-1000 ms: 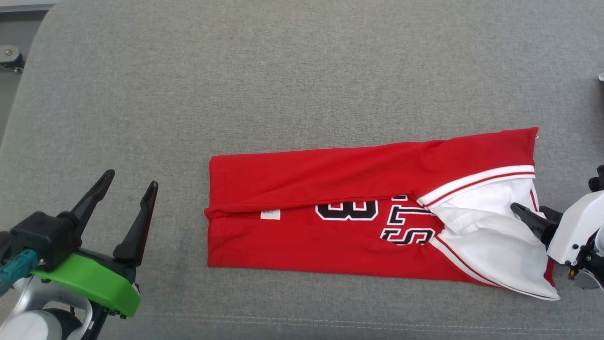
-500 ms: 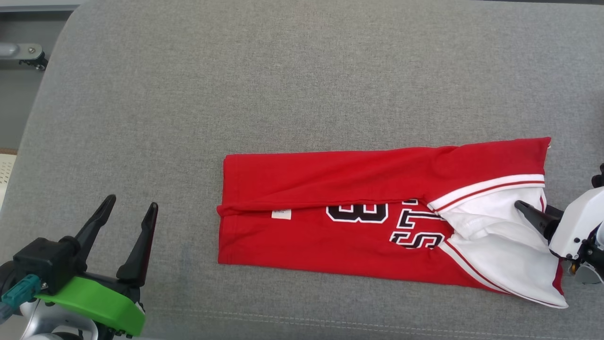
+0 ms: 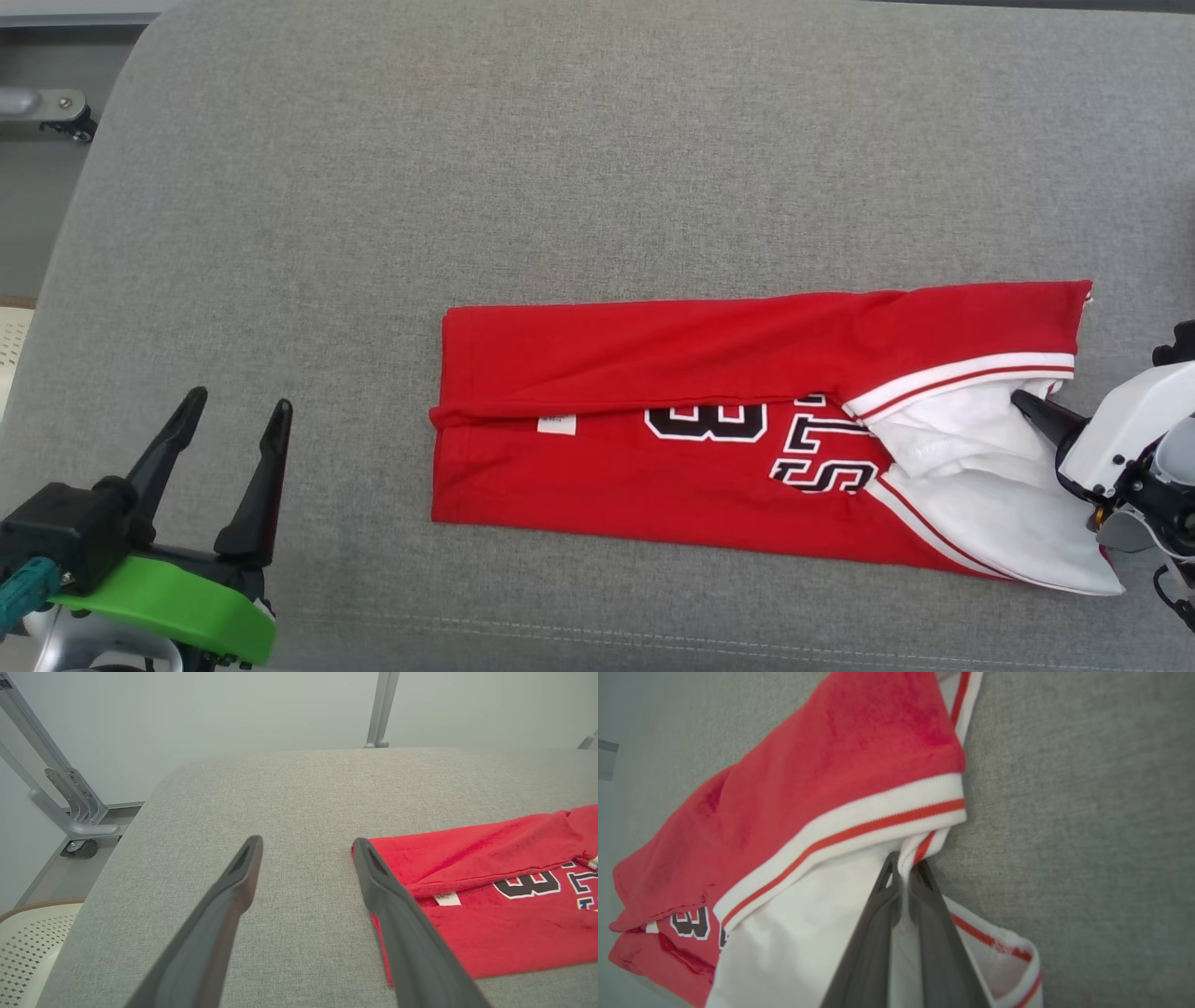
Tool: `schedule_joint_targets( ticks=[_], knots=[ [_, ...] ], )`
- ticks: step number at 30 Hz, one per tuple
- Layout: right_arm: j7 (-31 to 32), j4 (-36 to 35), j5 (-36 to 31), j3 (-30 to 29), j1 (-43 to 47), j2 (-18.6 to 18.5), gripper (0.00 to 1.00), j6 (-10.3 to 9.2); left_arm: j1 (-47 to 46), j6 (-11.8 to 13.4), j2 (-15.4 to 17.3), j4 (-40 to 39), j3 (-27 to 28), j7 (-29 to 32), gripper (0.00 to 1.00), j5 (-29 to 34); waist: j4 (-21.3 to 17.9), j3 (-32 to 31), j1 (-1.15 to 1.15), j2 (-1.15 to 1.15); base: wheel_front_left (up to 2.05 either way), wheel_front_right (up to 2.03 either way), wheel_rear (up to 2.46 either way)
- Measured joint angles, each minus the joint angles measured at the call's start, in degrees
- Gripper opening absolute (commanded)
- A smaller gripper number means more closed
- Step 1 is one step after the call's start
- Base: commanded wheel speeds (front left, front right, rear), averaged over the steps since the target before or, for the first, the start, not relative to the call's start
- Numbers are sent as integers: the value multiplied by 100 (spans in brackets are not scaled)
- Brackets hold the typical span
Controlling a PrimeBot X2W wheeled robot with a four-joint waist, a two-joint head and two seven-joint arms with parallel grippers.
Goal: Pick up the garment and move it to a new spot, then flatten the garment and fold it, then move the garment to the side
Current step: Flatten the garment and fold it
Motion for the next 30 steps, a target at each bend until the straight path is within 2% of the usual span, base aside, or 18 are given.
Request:
schedule_joint_targets(
  ticks=[3, 19, 23, 30],
  knots=[
    [-9, 81, 71, -65, -8, 2, 0, 77, 23, 0, -32, 9, 157, -42, 100, 23, -31, -22, 0, 0, 0, 0, 0],
    [-108, 336, 294, -611, -7, -401, 0, 97, 233, 0, -163, -113, 482, -44, 100, 23, -456, -3, 0, 0, 0, 0, 0],
    [-229, 167, 363, -644, -9, -380, 0, 263, 232, 1, -187, -158, 410, -38, 100, 23, -526, 54, 0, 0, 0, 0, 0],
    [-229, -839, 386, -350, -253, -287, 0, 737, 216, 0, -202, -170, 294, 19, 100, 34, -540, 64, 0, 0, 0, 0, 0]
  ],
)
